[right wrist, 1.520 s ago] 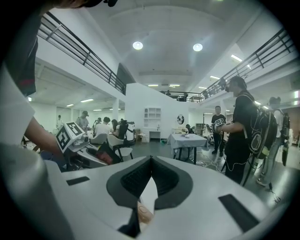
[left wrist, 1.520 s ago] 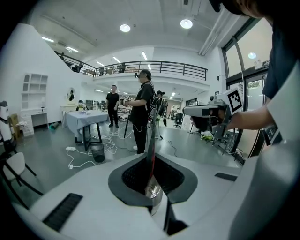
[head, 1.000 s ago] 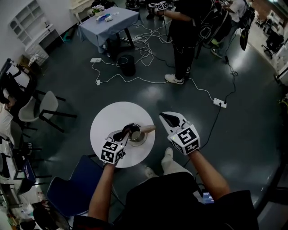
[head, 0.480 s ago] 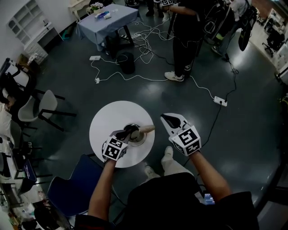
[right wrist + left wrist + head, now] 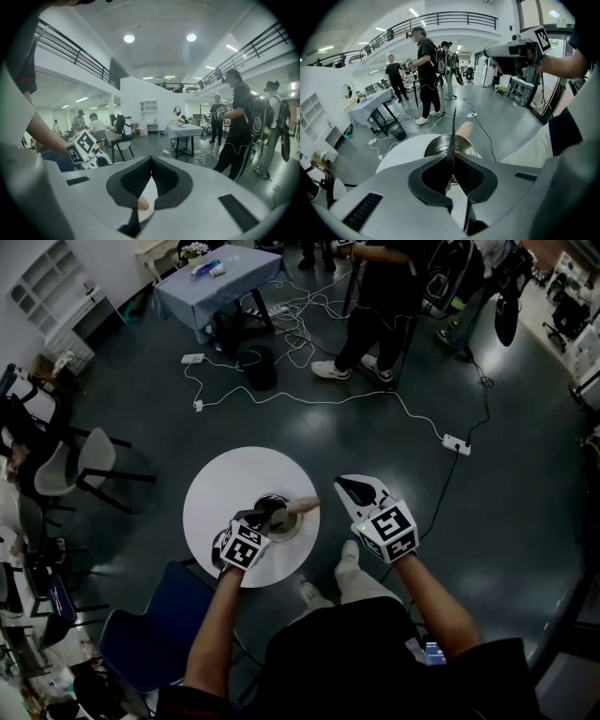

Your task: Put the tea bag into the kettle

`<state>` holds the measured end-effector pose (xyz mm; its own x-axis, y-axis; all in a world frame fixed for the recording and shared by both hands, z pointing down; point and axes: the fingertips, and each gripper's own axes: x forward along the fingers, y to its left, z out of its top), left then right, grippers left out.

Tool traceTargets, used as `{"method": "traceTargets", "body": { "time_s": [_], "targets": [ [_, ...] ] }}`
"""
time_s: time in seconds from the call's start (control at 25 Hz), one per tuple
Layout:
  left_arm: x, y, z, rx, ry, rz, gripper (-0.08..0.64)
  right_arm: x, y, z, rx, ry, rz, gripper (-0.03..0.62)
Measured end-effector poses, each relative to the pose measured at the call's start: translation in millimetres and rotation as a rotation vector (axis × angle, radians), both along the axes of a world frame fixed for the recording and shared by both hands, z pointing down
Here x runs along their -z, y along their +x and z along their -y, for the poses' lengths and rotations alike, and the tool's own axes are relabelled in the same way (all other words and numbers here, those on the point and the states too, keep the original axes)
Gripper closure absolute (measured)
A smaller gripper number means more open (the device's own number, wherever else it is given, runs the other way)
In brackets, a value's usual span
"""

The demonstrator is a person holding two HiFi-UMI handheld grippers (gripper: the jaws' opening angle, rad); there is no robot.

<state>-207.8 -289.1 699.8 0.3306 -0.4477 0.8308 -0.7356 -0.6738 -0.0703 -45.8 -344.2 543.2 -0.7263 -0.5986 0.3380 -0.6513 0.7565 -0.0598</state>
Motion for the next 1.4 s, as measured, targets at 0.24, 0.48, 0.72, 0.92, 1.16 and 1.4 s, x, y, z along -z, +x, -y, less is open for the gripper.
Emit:
{"method": "traceTargets", "body": {
  "time_s": [0.24,0.48,0.72,0.92,1.16,1.4],
  "targets": [
    [-4.4,2.5,-0.4,-0.010,-0.026,0.027,0.525,0.6,7.1,-1.8,-0.011,-0.010,-0.007,0.574],
    [-7.3,3.9,2.4,-0.009,-0.034,0.036,0.525,-0.7,10.2,1.1,-0.014,-0.018,-0.011,0.574],
    [-15.2,5.1,3.3,-0.009,-0.038,0.043,0.525,-6.0,7.4,2.2,-0.009,-0.022,-0.011,0.574],
    [-19.7,3.1,5.7,0.001,-0.033,0.053,0.525,-9.4,7.5,2.0,-0.007,-0.028,-0.015,0.575],
    [-20.1,0.9,8.6,0.012,-0.039,0.030,0.523,-9.4,6.7,5.5,-0.004,-0.028,-0.024,0.575],
    [-22.3,2.8,8.0,0.036,-0.017,0.025,0.486,-13.7,8.8,2.2,0.009,-0.036,-0.017,0.575]
  ]
}}
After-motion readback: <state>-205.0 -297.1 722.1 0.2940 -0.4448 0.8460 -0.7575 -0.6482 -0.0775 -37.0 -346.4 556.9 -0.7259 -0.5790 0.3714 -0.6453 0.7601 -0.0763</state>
